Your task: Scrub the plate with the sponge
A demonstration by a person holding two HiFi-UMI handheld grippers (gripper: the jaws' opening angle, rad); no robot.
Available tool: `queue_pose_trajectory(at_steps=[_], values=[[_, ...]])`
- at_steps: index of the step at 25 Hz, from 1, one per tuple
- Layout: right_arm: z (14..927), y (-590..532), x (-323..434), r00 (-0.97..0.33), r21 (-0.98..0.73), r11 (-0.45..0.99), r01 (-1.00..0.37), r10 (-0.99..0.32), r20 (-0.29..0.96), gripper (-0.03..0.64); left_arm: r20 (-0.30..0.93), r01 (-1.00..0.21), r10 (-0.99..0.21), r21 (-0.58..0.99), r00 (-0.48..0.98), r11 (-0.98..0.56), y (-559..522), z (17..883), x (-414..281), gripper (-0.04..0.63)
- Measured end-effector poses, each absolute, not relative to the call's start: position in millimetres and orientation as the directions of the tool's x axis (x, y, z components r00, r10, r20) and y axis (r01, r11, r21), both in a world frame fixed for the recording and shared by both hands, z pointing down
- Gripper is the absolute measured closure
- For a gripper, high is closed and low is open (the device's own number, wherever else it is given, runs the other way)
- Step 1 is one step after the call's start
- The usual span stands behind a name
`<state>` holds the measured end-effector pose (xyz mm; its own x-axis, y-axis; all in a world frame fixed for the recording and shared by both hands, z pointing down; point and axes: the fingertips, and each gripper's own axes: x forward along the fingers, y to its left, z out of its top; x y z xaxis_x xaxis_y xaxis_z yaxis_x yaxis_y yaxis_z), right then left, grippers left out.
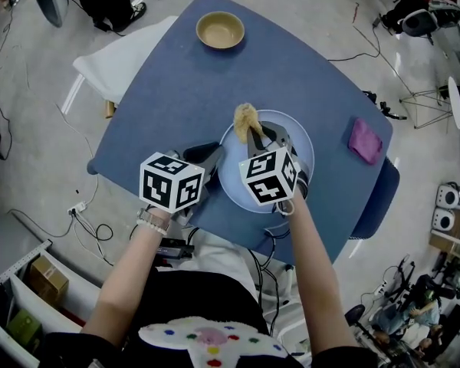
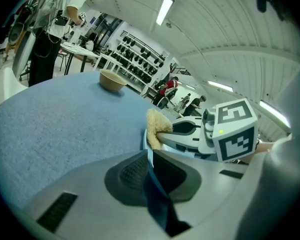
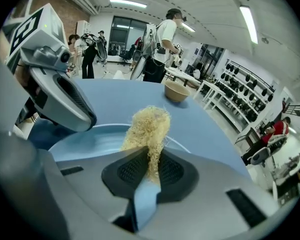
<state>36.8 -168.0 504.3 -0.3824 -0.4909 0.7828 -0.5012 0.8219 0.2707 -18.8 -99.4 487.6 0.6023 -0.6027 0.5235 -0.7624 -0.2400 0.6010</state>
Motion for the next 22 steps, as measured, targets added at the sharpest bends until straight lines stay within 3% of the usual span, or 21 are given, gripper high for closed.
queue_pose_trajectory(at_steps=[22], values=[[508, -104, 16, -0.409, 0.165, 0.868, -0.469, -0.379, 0.830, 0.571, 0.508, -0.724, -0.551, 0.623, 0.662, -0.296, -85, 484, -19, 0.495]])
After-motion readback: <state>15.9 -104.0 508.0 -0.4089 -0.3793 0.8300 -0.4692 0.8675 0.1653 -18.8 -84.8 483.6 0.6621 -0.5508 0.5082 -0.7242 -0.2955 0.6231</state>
